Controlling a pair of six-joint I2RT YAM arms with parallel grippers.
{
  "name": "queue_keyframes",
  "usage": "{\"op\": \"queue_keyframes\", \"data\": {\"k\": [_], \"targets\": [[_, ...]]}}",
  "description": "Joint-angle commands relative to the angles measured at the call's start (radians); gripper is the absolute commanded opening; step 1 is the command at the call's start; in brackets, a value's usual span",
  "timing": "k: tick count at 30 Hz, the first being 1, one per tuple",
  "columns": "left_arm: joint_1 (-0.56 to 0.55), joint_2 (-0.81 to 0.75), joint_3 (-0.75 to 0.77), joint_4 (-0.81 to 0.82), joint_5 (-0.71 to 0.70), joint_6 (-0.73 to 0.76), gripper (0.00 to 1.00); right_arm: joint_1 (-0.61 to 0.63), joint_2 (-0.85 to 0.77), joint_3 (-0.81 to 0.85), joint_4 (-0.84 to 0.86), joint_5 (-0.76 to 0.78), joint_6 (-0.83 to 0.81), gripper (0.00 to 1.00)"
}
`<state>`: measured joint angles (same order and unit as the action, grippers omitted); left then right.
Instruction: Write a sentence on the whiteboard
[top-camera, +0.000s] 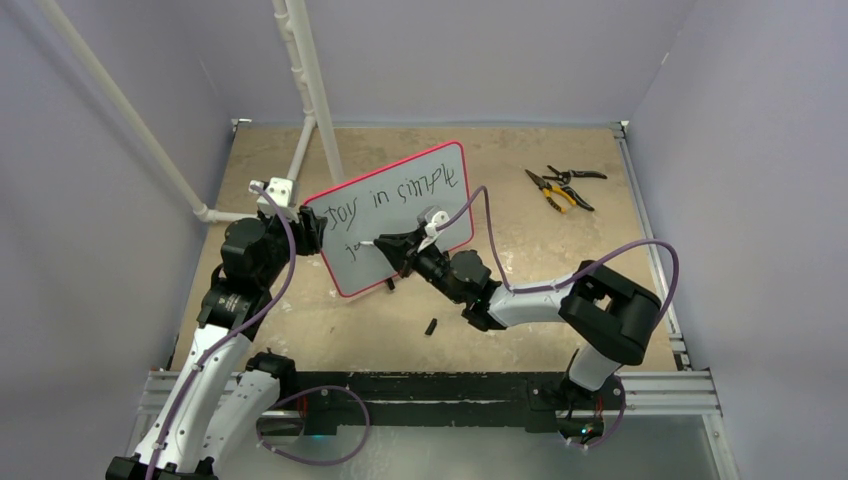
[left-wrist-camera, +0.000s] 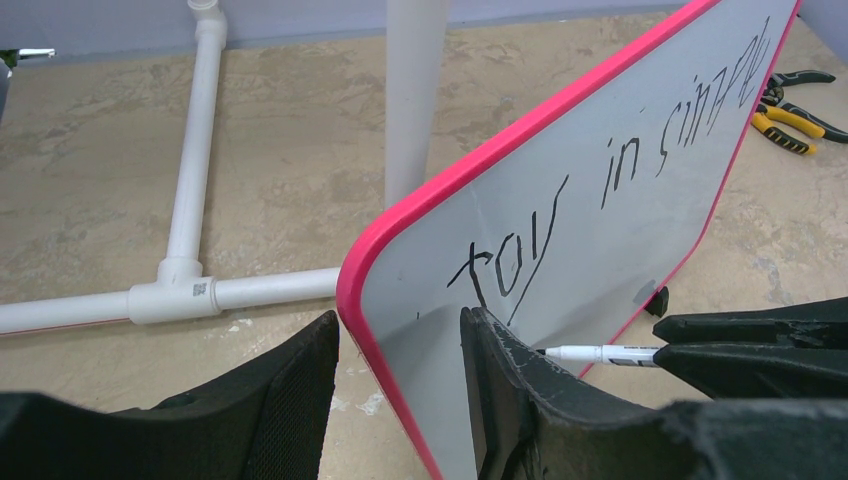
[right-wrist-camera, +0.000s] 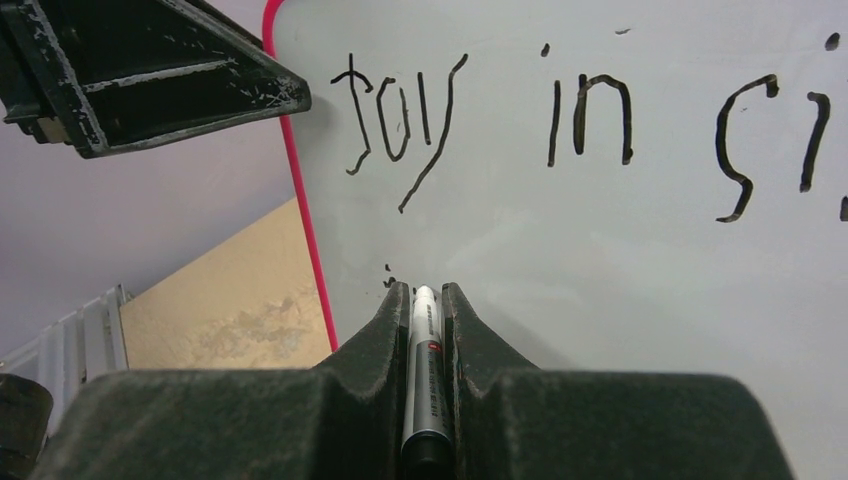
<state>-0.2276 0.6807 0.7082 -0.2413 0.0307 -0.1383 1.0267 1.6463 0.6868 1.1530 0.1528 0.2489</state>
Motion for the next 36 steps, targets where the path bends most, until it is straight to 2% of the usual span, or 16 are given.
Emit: {"op": "queue_keyframes", "data": {"k": [1,11,36], "targets": [[0.001,-0.008,-0.004,0.035,0.012,0.008,0.47,-0.001,-0.018,0.015,0.019,0.042,-0.013,0.00],[0.001,-0.007,-0.003,0.036,0.013,0.009,0.47,-0.002,0.000,0.043,-0.014,0.070,-0.013,0.00],[0.001,-0.009,-0.004,0.037,0.016,0.009,0.47,-0.002,-0.037,-0.006,-0.065,0.120,0.000,0.00]]}}
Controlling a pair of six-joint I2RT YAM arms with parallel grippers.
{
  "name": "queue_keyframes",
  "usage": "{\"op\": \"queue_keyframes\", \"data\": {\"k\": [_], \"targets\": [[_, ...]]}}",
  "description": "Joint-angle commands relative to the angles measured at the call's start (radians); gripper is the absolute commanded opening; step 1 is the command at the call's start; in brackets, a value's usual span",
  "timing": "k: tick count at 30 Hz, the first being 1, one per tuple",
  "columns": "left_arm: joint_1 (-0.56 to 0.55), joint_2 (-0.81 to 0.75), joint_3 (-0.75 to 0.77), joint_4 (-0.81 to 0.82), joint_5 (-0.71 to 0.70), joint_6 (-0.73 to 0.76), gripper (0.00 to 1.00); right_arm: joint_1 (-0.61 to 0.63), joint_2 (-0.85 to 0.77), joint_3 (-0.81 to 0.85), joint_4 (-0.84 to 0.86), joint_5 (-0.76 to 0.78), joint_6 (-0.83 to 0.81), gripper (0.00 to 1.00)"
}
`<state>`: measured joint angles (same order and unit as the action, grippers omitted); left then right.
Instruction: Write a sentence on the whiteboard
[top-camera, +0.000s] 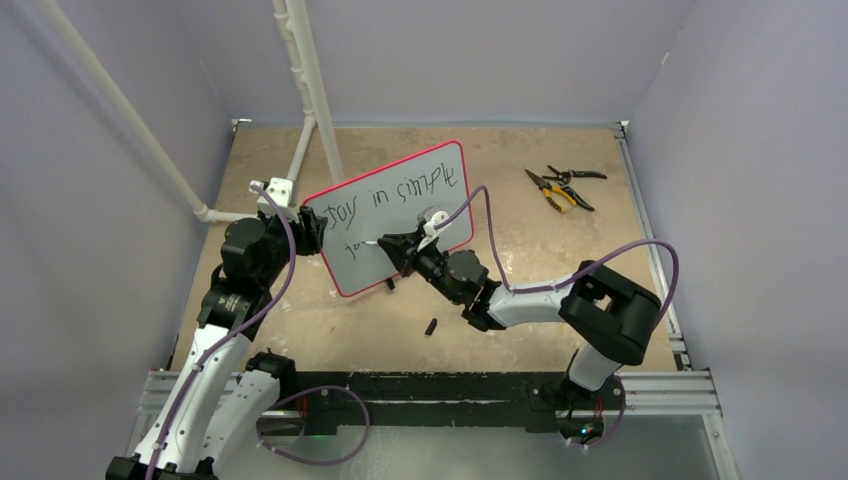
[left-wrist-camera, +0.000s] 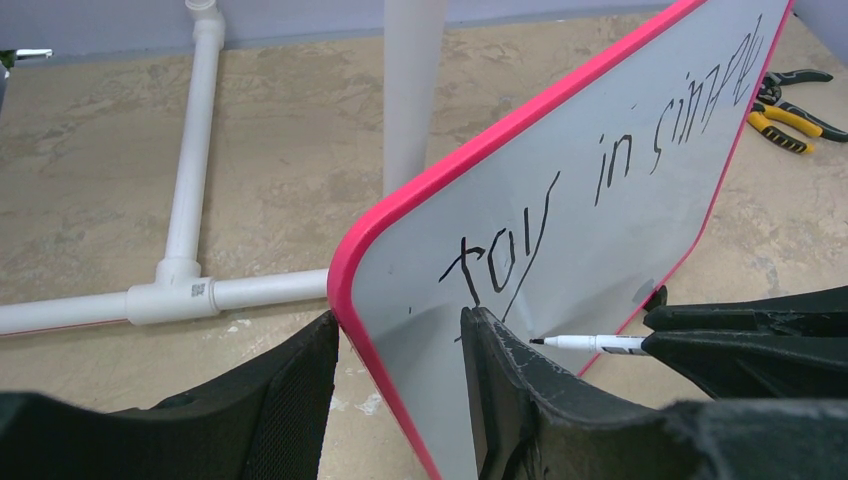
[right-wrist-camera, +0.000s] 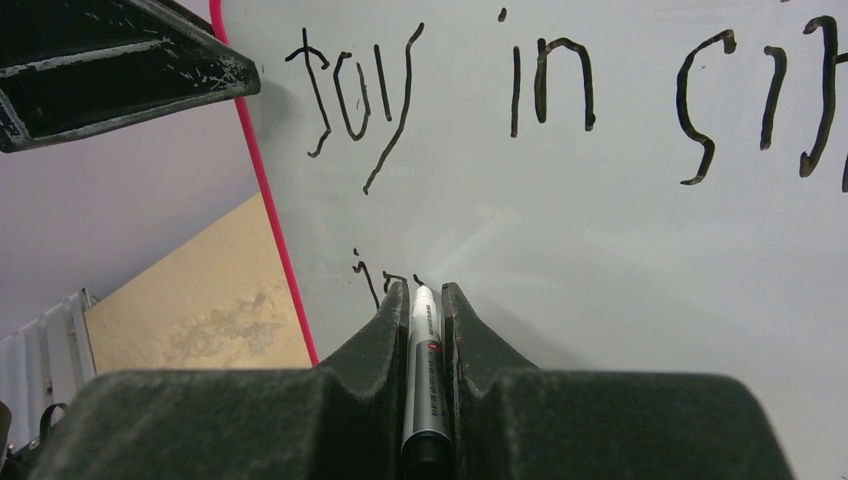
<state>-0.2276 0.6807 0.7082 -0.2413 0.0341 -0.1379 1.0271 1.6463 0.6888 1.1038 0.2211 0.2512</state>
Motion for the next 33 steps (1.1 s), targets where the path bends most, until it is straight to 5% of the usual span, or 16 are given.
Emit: {"op": "queue_keyframes", "data": {"k": [1,33], "targets": [[0.001,-0.009,-0.004,0.036,0.013,0.009,0.48,-0.002,-0.038,-0.009,-0.017,0.051,-0.003,0.00],[0.001,-0.007,-0.004,0.039,0.016,0.009,0.48,-0.011,-0.036,0.019,0.044,0.023,0.000,0.00]]}}
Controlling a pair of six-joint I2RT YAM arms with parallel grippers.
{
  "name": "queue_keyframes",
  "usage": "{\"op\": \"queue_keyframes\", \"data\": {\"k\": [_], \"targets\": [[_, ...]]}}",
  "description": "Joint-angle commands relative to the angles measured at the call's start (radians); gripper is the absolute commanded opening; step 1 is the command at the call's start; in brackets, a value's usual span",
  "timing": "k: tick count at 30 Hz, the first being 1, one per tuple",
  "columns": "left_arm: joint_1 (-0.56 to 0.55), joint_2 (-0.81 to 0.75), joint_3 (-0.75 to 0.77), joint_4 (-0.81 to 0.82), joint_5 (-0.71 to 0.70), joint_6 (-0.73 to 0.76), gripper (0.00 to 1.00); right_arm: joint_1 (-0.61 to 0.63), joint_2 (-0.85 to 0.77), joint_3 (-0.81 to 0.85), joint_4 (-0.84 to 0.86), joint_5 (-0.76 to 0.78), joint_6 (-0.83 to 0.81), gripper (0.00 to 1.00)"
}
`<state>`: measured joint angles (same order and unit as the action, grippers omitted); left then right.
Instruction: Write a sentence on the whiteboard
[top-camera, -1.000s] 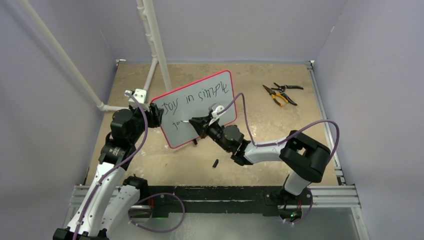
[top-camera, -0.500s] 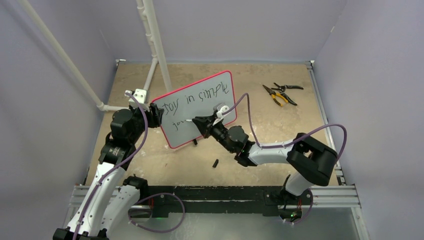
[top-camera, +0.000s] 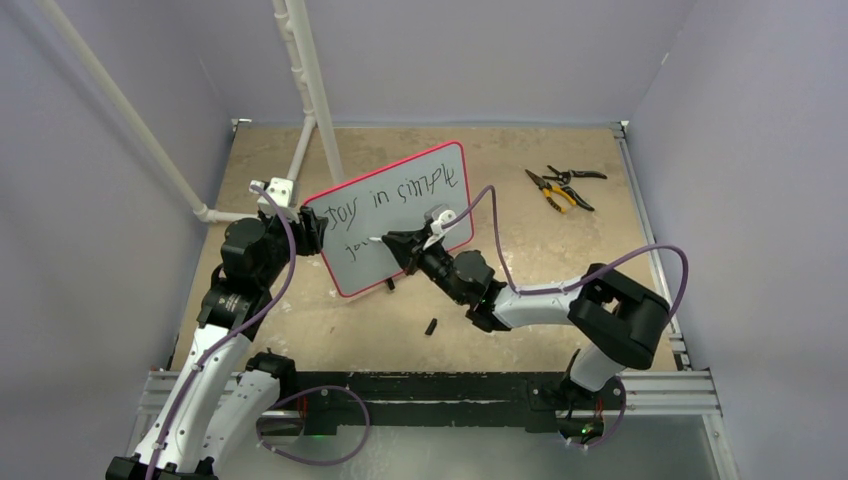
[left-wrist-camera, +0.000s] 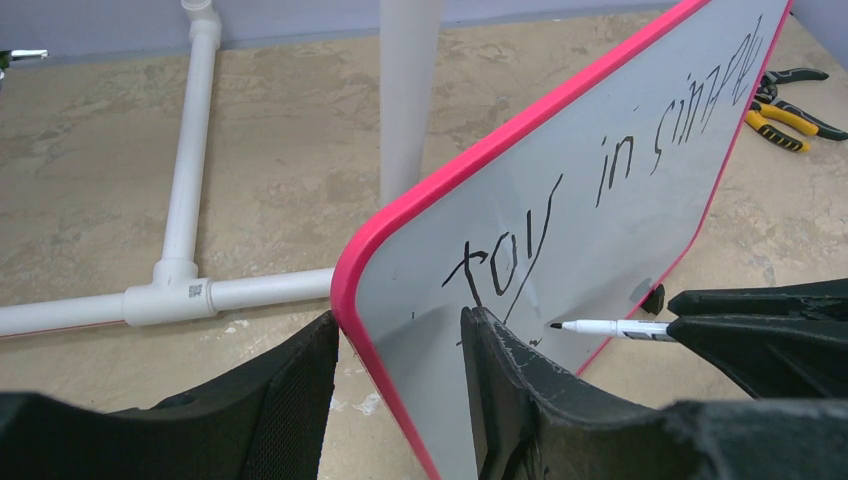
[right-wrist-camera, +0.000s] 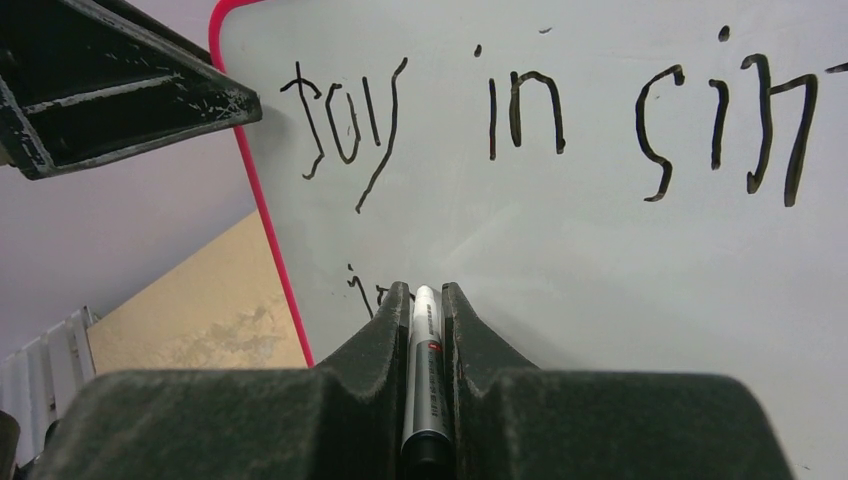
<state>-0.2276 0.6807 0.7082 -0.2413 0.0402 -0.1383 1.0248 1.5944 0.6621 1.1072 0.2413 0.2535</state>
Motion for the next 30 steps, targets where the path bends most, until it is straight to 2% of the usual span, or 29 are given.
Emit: {"op": "queue_keyframes", "data": {"k": [1,15,30], "targets": [[0.001,-0.007,-0.004,0.038,0.010,0.009,0.48,-0.010,0.021,0.050,0.039,0.005,-0.002,0.00],[0.001,-0.010,-0.004,0.037,0.009,0.009,0.48,-0.014,0.031,0.026,0.010,0.001,0.001,0.00],[0.001,-0.007,-0.004,0.037,0.008,0.009,0.48,-0.006,0.071,0.006,-0.005,-0.099,0.071,0.00]]}}
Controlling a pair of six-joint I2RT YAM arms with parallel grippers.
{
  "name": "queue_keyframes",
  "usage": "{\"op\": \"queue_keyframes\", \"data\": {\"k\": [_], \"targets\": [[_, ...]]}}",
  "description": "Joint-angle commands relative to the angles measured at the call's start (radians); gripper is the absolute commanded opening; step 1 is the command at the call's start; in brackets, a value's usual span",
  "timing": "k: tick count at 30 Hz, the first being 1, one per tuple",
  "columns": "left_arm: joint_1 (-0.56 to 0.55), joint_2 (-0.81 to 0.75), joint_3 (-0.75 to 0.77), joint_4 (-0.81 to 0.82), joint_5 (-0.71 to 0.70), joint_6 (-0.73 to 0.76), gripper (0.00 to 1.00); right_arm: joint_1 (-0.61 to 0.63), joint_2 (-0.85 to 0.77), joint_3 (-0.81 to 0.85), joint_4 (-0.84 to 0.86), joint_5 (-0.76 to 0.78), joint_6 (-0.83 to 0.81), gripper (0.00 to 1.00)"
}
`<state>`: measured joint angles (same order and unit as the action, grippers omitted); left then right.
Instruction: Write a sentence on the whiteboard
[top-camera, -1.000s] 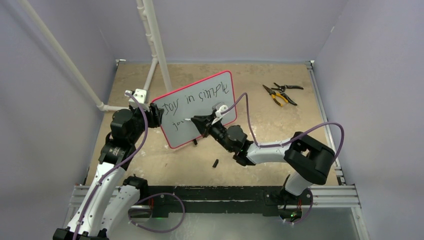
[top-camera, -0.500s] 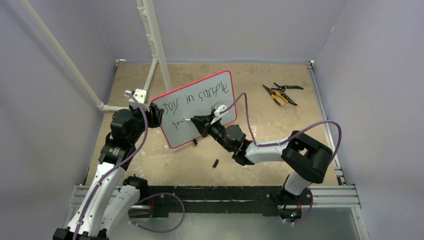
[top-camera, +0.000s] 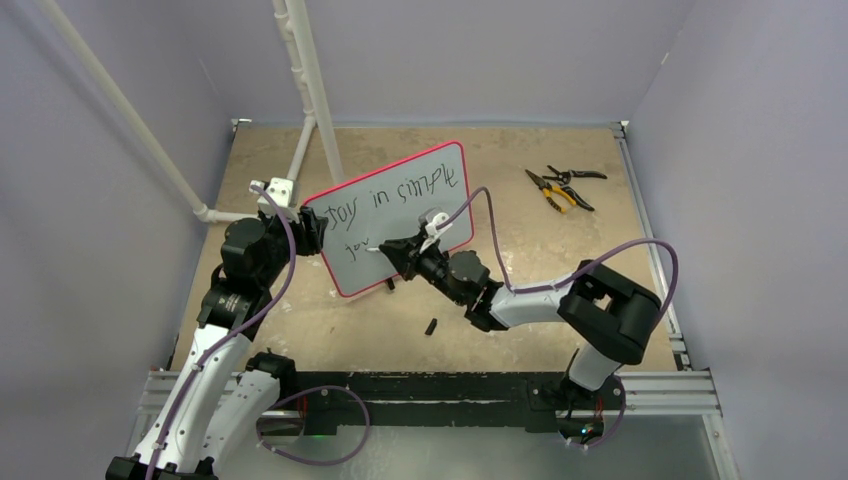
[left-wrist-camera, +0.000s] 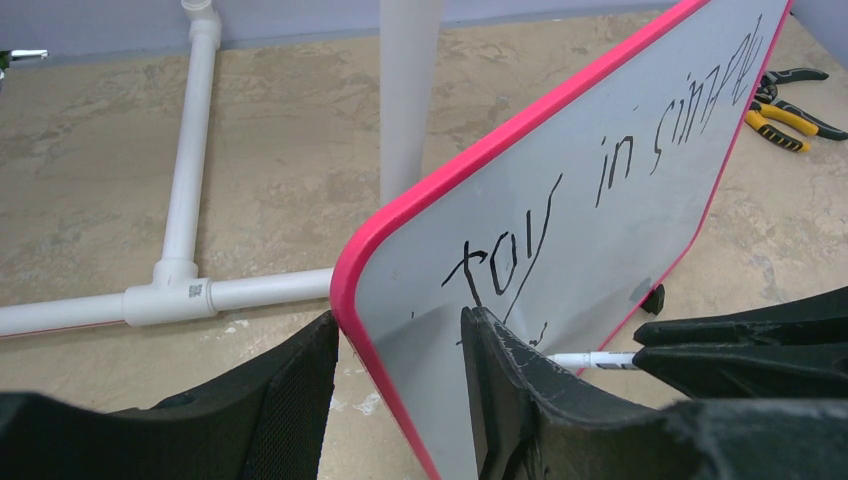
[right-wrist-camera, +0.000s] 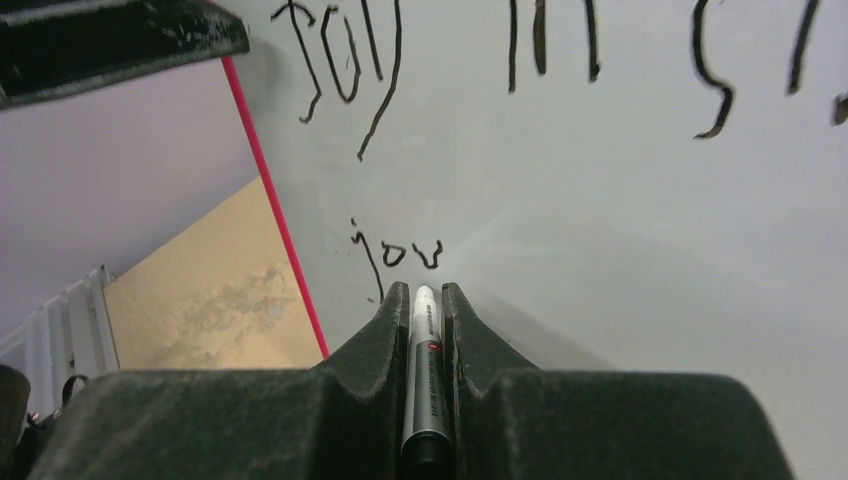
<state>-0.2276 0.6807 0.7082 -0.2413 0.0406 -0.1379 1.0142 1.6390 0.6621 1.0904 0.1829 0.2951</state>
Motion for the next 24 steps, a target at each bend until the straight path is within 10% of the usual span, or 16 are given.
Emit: {"op": "queue_keyframes", "data": {"k": [1,24], "targets": [[0.001,-0.007,-0.004,0.036,0.007,0.008,0.48,0.006,0.033,0.008,0.013,-0.047,0.032,0.00],[0.001,-0.010,-0.006,0.039,0.005,0.009,0.50,0.012,-0.045,-0.015,0.028,0.028,-0.015,0.00]]}}
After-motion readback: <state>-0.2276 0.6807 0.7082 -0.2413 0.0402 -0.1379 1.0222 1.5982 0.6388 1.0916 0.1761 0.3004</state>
